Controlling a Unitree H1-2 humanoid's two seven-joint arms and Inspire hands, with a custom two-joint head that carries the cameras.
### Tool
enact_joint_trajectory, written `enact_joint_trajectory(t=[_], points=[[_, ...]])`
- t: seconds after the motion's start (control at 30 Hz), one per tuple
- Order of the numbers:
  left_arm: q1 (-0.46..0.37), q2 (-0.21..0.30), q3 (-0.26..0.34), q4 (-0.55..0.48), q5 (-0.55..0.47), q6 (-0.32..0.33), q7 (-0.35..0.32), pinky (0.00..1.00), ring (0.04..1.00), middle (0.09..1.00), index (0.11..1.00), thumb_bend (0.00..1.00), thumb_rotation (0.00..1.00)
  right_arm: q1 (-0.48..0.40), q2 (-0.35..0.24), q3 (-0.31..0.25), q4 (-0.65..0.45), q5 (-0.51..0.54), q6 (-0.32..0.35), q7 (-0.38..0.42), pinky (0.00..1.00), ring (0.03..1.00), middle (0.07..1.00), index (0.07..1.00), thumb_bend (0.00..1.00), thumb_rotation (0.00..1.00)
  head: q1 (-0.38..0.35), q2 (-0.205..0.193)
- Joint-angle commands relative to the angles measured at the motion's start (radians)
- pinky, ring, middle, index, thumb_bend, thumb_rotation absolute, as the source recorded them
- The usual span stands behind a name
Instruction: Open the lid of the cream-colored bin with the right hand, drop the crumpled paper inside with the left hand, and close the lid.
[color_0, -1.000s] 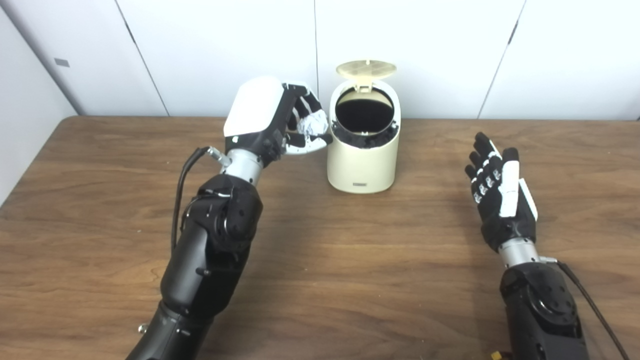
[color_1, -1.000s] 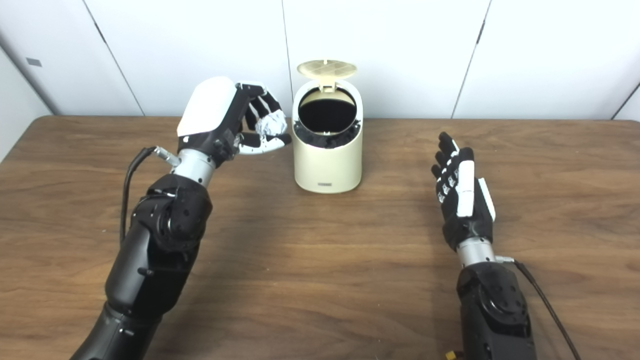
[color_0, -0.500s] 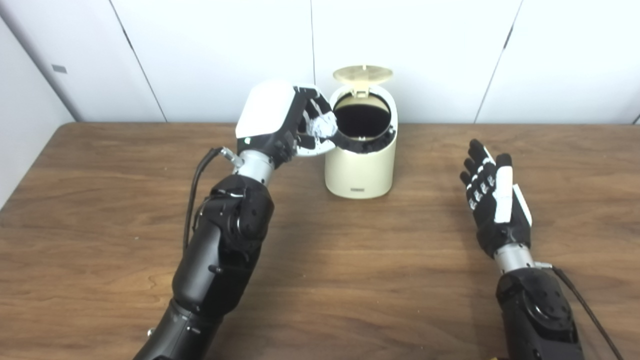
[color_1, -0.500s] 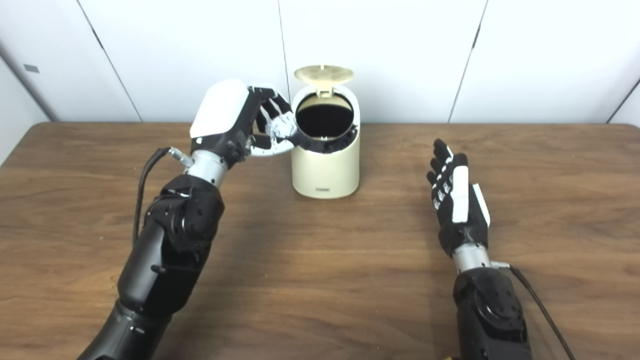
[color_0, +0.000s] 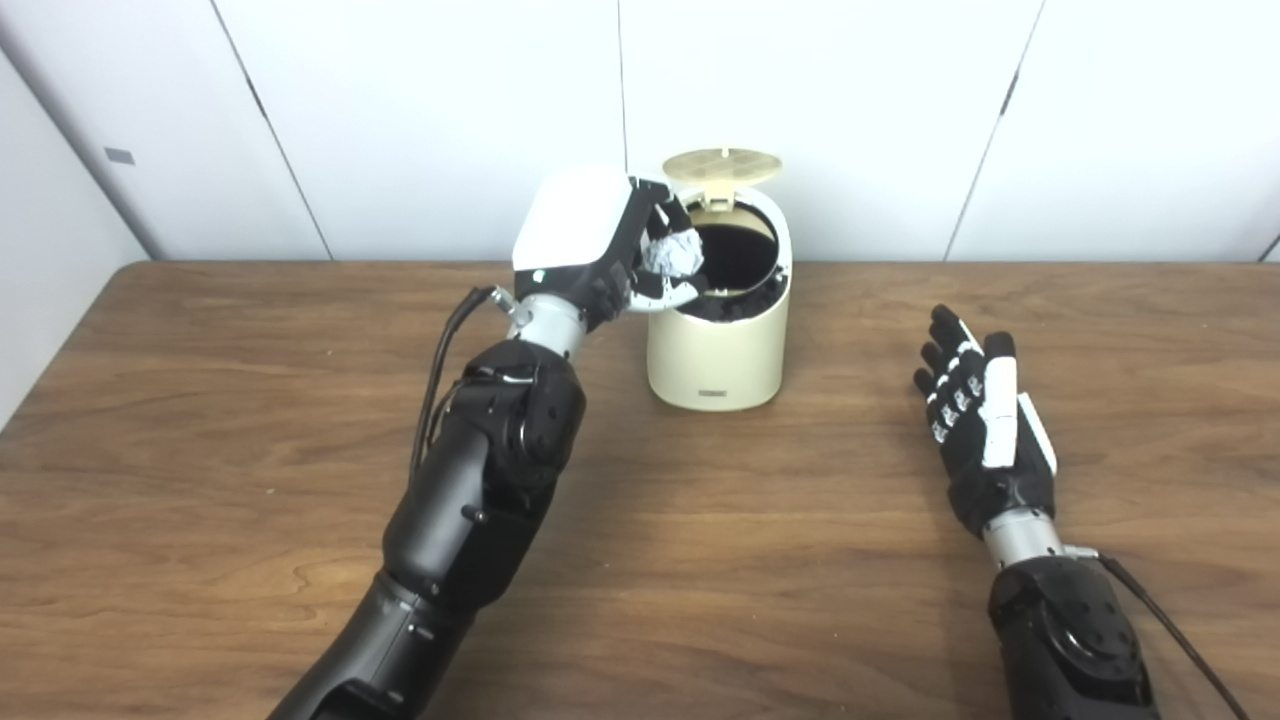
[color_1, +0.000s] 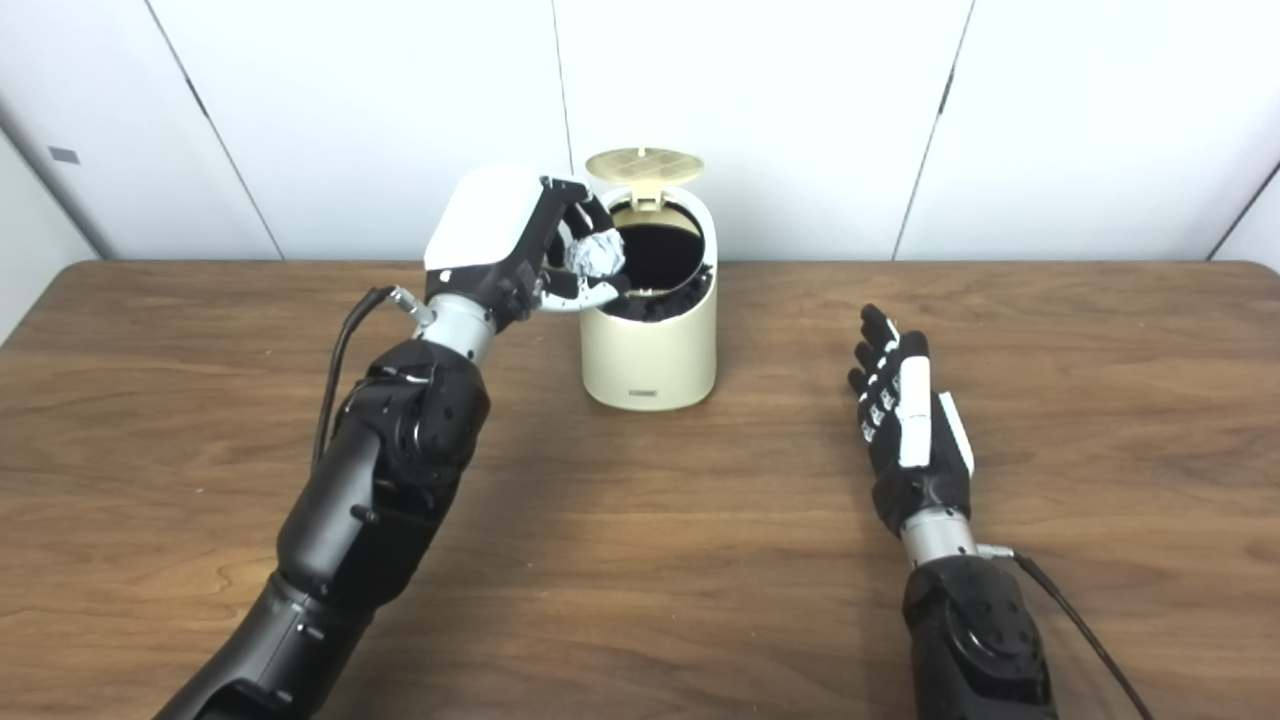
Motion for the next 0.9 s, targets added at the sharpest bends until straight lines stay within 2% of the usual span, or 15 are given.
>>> enact_joint_trajectory(t=[0.0,0.07,0.17,0.5,0.7,0.87], points=[[-0.070,-0.006,0.000,0.010,-0.005,-0.037,0.050,0.34,0.421,0.506,0.486,0.48,0.00,-0.023,0.001,-0.003,-0.021,0.010,-0.042,0.010,1.00,1.000,0.986,0.932,0.63,1.00,0.001,0.001],[-0.078,-0.004,-0.005,0.031,-0.005,-0.053,0.063,0.36,0.403,0.467,0.505,0.47,0.00,-0.023,0.002,-0.004,-0.022,0.010,-0.037,0.007,1.00,1.000,0.982,0.927,0.63,1.00,0.001,0.001],[-0.085,-0.009,-0.008,0.056,-0.008,-0.064,0.082,0.39,0.406,0.456,0.510,0.48,0.00,-0.020,0.004,-0.003,-0.023,0.009,-0.035,0.006,1.00,0.999,0.980,0.925,0.63,1.00,-0.001,-0.008],[-0.107,-0.023,-0.009,0.130,-0.043,-0.087,0.139,0.32,0.414,0.496,0.504,0.47,0.00,-0.019,0.007,-0.001,-0.015,0.018,-0.034,0.014,1.00,1.000,0.985,0.937,0.62,1.00,-0.007,-0.019],[-0.121,-0.040,-0.010,0.163,-0.060,-0.083,0.147,0.29,0.430,0.551,0.499,0.47,0.00,-0.018,0.006,0.005,-0.015,0.016,-0.027,0.017,1.00,1.000,0.987,0.941,0.61,1.00,-0.006,-0.022],[-0.135,-0.043,-0.024,0.191,-0.061,-0.084,0.159,0.31,0.421,0.539,0.492,0.47,0.00,-0.016,0.005,0.009,-0.015,0.014,-0.026,0.017,1.00,1.000,0.984,0.944,0.61,1.00,-0.006,-0.021]])
